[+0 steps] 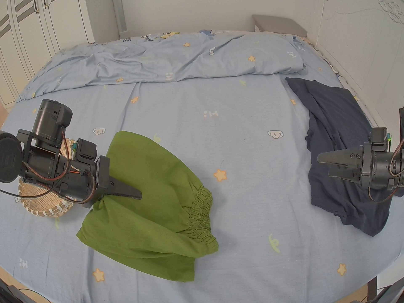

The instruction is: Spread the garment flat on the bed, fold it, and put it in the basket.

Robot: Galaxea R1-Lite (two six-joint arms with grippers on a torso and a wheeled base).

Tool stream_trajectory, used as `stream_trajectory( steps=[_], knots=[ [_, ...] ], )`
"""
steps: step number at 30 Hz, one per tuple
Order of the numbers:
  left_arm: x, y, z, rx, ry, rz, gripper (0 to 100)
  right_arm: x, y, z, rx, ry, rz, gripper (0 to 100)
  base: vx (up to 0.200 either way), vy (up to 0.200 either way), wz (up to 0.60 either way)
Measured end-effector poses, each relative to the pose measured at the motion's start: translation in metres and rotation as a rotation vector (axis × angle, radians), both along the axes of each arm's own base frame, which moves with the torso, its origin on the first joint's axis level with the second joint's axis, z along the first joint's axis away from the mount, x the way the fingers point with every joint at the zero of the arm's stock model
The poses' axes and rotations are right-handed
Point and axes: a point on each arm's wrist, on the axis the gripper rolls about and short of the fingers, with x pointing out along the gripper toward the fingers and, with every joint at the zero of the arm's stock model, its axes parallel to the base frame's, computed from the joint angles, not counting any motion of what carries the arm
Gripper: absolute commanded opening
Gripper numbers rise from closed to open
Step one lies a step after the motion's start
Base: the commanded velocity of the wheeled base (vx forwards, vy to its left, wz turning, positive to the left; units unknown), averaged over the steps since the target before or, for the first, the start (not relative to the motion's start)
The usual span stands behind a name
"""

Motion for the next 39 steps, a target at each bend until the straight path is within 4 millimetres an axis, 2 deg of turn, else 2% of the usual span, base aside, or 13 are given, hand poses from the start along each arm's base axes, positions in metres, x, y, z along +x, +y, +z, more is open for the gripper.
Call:
stream_trajectory(
  steps=[16,21,30,39],
  knots=[
    [-0.007,-0.014,-0.003,0.004,0.013,-0.059,0,-0.001,0.000,0.001,0.000,-0.004,0.003,100,0.000,0.200,0.00],
    [-0.009,-0.016,-0.004,0.006,0.015,-0.070,0,-0.001,0.000,0.001,0.000,-0.004,0.002,100,0.000,0.000,0.00],
    [-0.024,-0.025,0.004,0.000,-0.022,-0.126,0,-0.002,-0.001,0.002,0.001,-0.009,-0.002,100,0.000,0.000,0.00],
    [-0.037,-0.035,0.025,0.033,-0.208,-0.255,0,-0.007,-0.003,0.007,0.006,-0.027,-0.007,100,0.000,0.000,0.00]
  ],
)
